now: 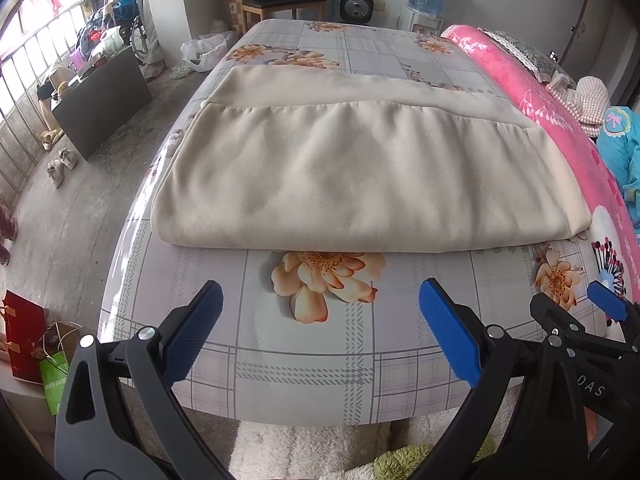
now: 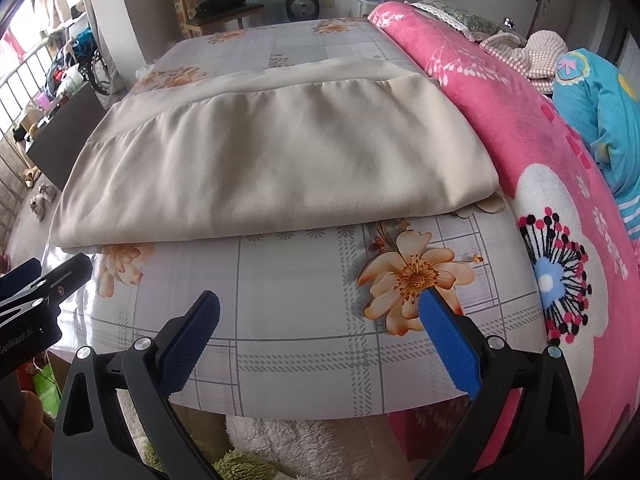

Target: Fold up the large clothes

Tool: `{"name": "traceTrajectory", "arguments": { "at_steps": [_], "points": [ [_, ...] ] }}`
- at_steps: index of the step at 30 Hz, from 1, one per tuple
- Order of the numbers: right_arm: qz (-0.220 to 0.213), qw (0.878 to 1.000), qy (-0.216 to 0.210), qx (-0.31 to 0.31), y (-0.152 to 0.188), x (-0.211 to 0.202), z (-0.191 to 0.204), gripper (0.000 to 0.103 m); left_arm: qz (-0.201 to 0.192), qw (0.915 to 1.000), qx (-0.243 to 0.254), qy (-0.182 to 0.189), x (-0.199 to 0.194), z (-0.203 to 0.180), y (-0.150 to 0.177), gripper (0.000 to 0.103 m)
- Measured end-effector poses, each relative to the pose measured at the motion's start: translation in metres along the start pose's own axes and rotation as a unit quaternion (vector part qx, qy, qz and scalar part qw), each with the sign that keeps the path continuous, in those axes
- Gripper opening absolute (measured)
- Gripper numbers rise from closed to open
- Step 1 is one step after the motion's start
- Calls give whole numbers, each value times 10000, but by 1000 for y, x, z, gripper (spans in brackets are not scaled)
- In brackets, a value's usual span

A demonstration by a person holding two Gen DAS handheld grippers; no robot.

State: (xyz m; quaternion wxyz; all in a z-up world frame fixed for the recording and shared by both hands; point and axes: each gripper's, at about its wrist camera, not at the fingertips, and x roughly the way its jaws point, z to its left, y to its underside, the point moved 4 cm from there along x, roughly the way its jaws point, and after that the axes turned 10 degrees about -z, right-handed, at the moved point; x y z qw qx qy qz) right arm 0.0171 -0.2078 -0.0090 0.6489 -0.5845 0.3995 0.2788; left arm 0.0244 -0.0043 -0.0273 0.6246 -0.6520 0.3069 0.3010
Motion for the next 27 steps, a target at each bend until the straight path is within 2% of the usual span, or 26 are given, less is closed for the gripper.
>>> {"name": "traceTrajectory", "arguments": {
  "at_steps": [27],
  "points": [
    [-48, 10000, -14, -3, -3, -2, -1, 97, -47, 9999, 53, 75, -5, -4, -1, 95]
  ]
}}
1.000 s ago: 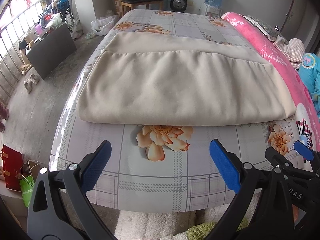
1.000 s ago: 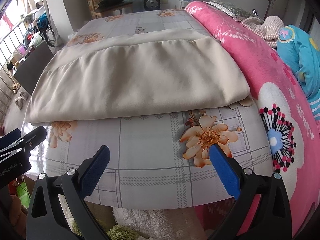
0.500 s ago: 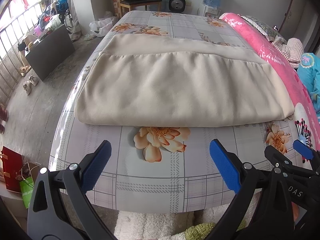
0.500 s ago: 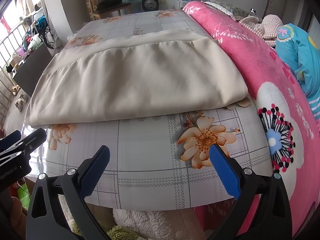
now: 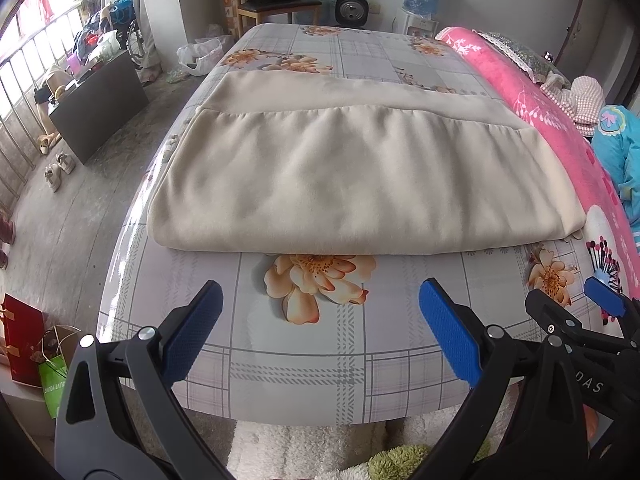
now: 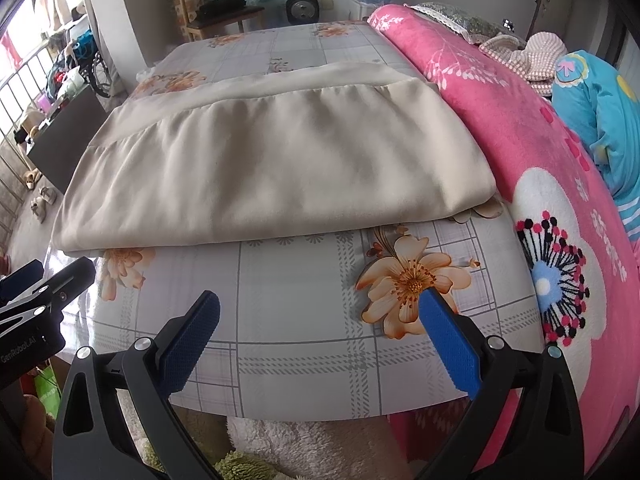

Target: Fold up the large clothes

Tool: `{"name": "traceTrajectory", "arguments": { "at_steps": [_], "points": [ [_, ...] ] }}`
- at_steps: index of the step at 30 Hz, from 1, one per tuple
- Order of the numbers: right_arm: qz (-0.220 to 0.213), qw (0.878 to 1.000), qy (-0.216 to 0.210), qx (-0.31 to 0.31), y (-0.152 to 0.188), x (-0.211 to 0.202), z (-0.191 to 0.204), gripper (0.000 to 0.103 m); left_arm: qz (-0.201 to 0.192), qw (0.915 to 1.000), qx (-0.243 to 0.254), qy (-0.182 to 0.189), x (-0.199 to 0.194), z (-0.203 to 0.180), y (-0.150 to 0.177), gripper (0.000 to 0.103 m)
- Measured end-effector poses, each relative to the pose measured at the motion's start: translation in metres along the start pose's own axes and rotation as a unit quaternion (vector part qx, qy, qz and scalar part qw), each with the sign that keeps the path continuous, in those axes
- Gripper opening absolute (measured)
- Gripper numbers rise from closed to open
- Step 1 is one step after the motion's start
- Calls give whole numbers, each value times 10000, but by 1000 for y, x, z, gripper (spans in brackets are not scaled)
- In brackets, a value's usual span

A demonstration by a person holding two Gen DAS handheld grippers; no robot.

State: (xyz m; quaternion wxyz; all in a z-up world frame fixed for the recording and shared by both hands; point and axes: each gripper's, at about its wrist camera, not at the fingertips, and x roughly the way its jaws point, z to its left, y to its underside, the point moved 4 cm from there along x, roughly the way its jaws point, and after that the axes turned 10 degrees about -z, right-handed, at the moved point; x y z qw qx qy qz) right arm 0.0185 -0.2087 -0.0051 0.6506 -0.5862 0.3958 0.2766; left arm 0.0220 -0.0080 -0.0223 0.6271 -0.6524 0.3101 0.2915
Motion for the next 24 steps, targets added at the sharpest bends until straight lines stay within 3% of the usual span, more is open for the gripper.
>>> {"name": "traceTrajectory", "arguments": {
  "at_steps": [24],
  "points": [
    [-3, 10000, -7, -16, -1, 0, 1, 97, -19, 10000, 22, 11, -3, 0, -2, 95]
  ]
}}
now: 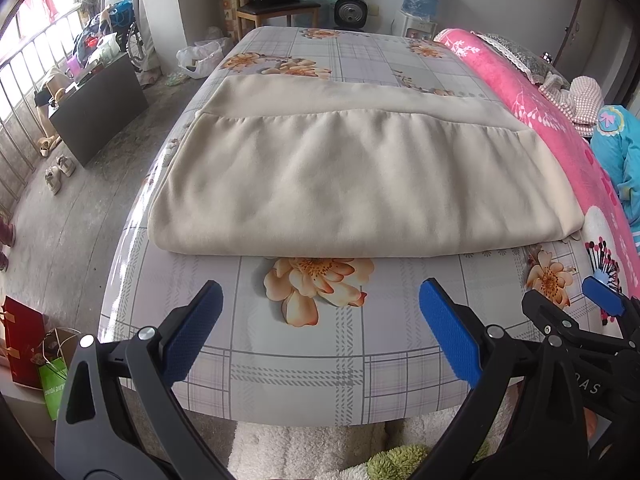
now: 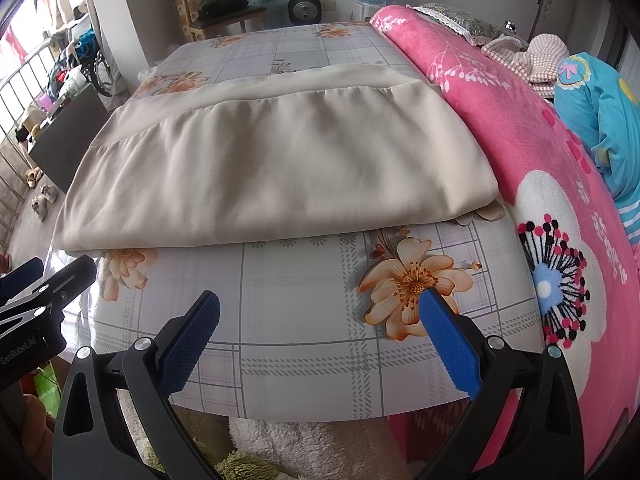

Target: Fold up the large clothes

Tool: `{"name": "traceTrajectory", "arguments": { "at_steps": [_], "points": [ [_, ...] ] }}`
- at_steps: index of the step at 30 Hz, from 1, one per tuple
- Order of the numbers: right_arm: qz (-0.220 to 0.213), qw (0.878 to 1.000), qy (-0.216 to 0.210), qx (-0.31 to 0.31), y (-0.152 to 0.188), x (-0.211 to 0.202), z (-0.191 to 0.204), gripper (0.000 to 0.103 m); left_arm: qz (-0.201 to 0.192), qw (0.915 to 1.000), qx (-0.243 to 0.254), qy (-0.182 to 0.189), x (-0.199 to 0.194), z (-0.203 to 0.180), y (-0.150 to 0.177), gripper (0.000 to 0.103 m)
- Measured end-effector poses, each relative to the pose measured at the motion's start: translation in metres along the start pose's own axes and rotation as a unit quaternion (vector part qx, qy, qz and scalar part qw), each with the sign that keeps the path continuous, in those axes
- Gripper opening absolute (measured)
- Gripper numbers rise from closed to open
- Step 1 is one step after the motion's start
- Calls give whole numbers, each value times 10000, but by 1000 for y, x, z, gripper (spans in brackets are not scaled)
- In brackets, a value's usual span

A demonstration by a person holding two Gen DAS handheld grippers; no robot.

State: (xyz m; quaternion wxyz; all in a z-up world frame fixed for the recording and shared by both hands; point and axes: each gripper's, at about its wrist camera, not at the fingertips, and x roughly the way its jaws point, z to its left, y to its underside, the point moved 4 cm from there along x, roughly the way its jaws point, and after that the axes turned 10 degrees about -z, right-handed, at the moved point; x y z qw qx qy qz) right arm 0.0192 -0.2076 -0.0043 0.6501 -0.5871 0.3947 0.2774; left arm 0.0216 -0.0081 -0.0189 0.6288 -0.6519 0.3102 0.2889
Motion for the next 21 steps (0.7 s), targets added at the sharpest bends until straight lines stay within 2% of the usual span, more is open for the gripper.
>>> {"name": "traceTrajectory", "arguments": {
  "at_steps": [21],
  "points": [
    [44, 10000, -36, 7, 3, 1, 2, 97, 16, 10000, 39, 11, 0, -1, 0, 95]
  ]
}}
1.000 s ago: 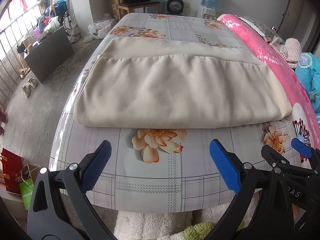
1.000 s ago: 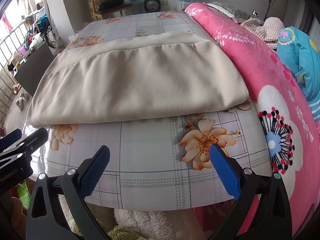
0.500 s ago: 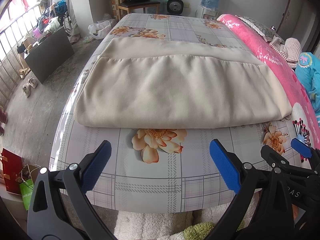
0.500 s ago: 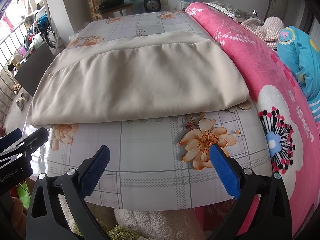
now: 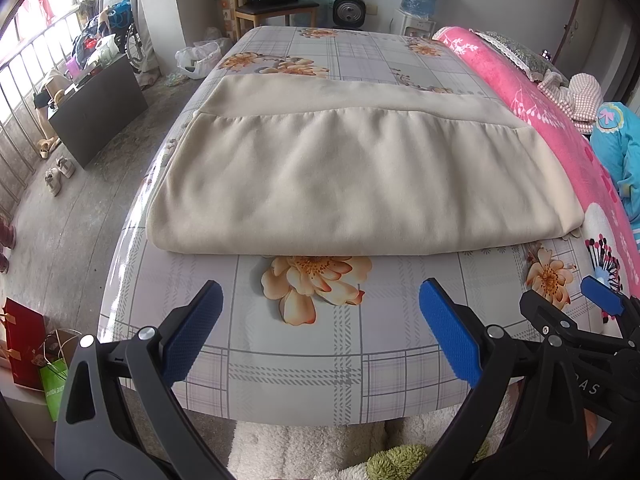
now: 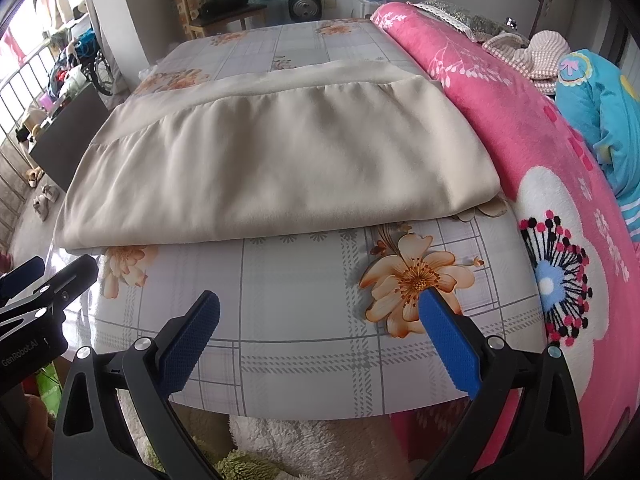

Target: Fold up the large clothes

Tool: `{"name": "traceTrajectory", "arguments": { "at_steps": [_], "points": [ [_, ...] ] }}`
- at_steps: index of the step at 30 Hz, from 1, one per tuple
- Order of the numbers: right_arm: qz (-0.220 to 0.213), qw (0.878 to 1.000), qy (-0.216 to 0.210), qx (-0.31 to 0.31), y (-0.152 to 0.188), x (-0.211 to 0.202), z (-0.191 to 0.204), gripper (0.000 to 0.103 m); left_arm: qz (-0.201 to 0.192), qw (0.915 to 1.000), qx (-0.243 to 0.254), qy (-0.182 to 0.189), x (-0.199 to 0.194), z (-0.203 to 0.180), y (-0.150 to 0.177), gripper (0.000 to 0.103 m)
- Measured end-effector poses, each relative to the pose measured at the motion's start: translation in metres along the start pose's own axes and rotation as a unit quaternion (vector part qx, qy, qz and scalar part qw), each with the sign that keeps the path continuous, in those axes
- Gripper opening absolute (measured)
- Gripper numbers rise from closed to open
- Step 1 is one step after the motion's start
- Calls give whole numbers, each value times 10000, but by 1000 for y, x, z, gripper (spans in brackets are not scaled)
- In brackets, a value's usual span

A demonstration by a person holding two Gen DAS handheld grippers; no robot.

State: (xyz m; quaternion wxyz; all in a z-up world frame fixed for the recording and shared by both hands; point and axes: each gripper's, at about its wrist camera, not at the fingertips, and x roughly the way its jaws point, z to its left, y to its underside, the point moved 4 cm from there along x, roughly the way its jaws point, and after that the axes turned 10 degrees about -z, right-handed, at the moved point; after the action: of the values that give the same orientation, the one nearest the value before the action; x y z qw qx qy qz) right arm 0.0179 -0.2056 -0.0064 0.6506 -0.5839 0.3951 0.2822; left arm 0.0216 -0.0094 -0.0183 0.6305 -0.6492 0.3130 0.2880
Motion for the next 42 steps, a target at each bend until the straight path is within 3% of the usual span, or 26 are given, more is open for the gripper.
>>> {"name": "traceTrajectory", "arguments": {
  "at_steps": [42],
  "points": [
    [-10, 10000, -4, -15, -1, -1, -1, 97, -15, 10000, 35, 2, -1, 0, -1, 95]
  ]
}}
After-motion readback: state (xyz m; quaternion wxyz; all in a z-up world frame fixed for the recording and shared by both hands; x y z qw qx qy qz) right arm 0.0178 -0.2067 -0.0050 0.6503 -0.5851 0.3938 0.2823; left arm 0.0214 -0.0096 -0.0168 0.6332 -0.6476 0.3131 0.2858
